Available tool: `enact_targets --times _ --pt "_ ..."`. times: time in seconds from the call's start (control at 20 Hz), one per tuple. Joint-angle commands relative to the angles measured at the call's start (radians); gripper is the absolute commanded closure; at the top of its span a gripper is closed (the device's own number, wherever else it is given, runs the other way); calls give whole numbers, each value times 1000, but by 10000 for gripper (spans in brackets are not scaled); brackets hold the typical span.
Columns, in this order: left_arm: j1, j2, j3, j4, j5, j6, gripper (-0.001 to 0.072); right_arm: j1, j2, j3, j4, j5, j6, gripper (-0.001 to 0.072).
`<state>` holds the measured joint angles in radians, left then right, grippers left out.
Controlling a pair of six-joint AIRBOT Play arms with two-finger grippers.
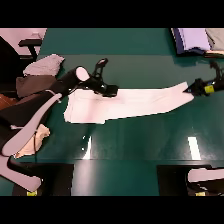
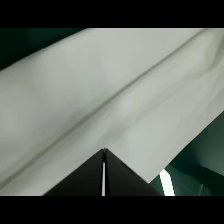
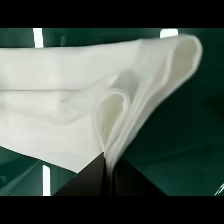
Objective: Fold the shirts.
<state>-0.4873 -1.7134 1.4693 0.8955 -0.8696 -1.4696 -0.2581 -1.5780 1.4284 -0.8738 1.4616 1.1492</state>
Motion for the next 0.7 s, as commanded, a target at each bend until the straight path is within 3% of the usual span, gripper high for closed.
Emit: enact_targets --times 0.0,0.15,0.45,0.65 --pt "-57 -119 128 -15 5 -24 683 93 123 105 84 57 29 700" --pt "-98 -193 186 -16 6 -24 683 200 208 154 166 50 44 700" --pt "-109 -232 200 -3 -23 -24 683 387 255 243 174 4 83 700" --pt "-76 -225 272 75 -135 -24 684 454 256 261 176 -33 84 700"
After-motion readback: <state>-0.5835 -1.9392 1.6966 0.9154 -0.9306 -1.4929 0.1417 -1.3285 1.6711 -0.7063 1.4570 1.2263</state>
